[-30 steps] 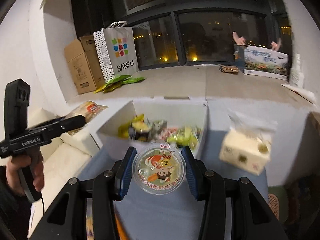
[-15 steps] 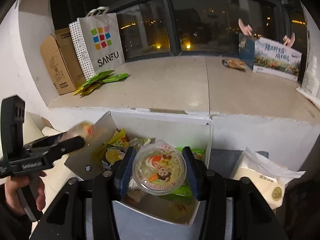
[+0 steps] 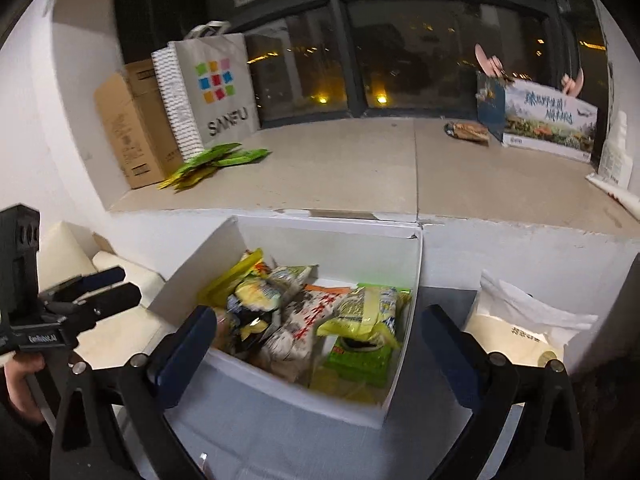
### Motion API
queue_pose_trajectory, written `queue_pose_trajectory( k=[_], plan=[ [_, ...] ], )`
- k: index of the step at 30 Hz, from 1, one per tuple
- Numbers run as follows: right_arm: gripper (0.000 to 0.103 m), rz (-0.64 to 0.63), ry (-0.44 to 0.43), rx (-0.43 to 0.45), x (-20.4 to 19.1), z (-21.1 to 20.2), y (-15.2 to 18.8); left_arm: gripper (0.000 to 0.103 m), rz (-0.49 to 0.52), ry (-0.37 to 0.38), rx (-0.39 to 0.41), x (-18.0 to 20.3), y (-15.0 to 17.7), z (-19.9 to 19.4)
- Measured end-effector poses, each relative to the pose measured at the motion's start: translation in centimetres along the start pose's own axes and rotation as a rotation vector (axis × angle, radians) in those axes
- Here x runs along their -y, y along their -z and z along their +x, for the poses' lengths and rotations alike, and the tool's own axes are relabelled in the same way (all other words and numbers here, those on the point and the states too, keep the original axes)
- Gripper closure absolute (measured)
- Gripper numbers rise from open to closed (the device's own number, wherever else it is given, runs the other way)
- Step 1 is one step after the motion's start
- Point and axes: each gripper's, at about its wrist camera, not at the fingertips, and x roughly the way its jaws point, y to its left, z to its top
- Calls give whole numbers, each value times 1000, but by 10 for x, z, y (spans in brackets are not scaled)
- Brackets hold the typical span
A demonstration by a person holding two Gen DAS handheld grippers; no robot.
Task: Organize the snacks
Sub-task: 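Lower the jelly cup and bread bag into the white box and open both grippers, then withdraw both grippers from the box back to the remaining snacks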
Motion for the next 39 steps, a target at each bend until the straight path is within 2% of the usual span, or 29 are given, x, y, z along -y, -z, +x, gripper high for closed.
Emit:
queue_pose_trajectory(
  k=[4, 7, 15, 20, 23, 28, 39],
  plan=[
    [0, -34, -50, 25, -13, -35, 25, 0, 93, 28, 45, 32, 24, -48],
    [0, -63, -81, 47, -23, -66, 52, 0, 127, 58, 56, 51, 49, -79],
    [0, -127, -87, 77, -45, -139, 137, 0, 103, 94, 71, 82, 131, -139],
    [0, -113, -79, 48, -45, -168, 196, 0, 111, 67, 37, 96, 179, -154],
    [0, -120, -39, 21, -45, -173, 224, 0, 110, 57, 13, 98, 200, -155],
    [0, -118, -39, -80, -39, -160, 260, 0, 91, 63, -15, 99, 205, -151],
    [0, -157, -67, -142, -48, -123, 251, 0, 104, 89, -32, 104, 207, -147]
  ],
)
